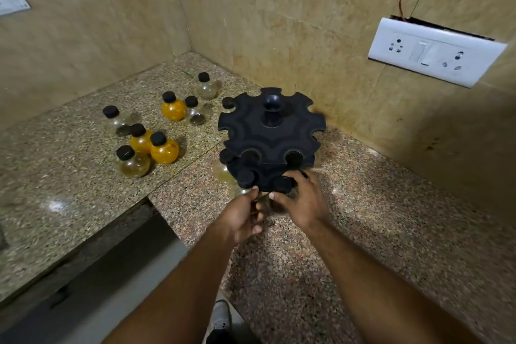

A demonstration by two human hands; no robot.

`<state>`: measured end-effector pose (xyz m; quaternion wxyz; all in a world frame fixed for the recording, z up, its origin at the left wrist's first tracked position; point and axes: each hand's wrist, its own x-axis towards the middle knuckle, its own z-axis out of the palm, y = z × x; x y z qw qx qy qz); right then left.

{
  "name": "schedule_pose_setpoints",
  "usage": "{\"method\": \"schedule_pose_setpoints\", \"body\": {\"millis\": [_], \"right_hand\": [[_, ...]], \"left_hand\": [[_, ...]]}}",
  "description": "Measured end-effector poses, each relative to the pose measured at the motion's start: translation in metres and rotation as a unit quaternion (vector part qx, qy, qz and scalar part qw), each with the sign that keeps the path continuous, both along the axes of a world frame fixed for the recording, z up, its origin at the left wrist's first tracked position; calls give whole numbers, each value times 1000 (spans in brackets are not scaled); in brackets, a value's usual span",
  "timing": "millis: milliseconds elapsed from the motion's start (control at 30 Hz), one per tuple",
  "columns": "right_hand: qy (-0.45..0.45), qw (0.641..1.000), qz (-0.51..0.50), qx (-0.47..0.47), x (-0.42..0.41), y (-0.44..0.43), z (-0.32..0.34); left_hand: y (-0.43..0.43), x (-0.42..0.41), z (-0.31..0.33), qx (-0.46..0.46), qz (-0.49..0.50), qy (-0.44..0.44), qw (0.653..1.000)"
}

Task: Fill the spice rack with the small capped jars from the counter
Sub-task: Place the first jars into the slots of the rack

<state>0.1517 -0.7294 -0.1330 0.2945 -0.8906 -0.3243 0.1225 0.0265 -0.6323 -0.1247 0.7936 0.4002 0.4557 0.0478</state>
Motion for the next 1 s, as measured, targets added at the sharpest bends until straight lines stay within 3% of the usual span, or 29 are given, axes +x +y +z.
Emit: {"method": "schedule_pose_setpoints", "body": {"millis": [400, 733, 1000], "right_hand": [[-11, 987, -160, -3, -10, -11, -7], [-8, 998, -65, -12, -36, -6, -6], [-6, 998, 15, -53, -79, 31, -24]], "left_hand": [[7, 43, 2, 94, -28, 53, 994], [33, 34, -6, 128, 161, 60, 977], [70, 5, -41, 98, 209, 67, 971]]}}
